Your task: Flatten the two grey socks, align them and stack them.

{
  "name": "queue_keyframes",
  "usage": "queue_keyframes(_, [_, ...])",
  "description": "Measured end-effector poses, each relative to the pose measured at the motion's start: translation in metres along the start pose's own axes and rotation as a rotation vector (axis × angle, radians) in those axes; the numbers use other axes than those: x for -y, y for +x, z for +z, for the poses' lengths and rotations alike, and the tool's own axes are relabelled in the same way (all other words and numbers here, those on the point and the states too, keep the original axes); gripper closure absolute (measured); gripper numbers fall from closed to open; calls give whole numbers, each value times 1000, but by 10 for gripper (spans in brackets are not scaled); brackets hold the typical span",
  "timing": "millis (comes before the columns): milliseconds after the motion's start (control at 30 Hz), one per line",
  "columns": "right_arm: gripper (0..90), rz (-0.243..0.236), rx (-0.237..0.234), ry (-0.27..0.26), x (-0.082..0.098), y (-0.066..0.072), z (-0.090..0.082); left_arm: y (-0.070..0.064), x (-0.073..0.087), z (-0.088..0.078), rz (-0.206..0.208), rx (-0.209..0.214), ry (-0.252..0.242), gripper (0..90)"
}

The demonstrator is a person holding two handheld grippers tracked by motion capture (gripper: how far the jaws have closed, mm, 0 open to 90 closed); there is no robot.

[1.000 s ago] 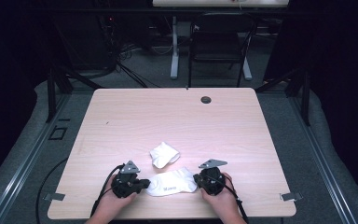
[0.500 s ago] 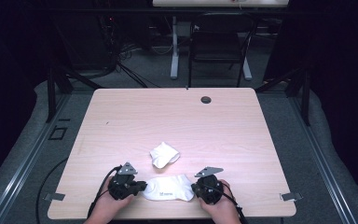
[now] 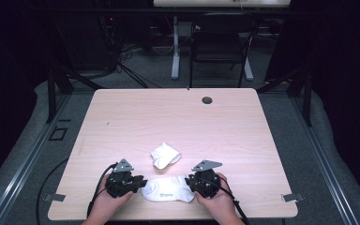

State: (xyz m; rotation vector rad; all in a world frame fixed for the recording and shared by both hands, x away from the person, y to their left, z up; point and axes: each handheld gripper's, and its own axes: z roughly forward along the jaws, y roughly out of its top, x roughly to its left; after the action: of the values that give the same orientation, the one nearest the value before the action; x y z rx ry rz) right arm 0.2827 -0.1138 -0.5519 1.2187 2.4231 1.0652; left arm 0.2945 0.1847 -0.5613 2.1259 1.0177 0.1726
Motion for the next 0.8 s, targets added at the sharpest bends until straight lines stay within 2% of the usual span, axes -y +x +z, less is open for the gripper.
queue_keyframes(100, [752,-16,-9,-4,-12,2,9,7,0,0,-6,-13,-22,637])
queue_keyframes(433, [716,-69,-22,3,-41,12,35,19,0,-2,-24,-33,-35,598])
queue_keyframes(800, [687,-123,-18,26,-58,23,48,27,0,-7,-47,-48,-57,580])
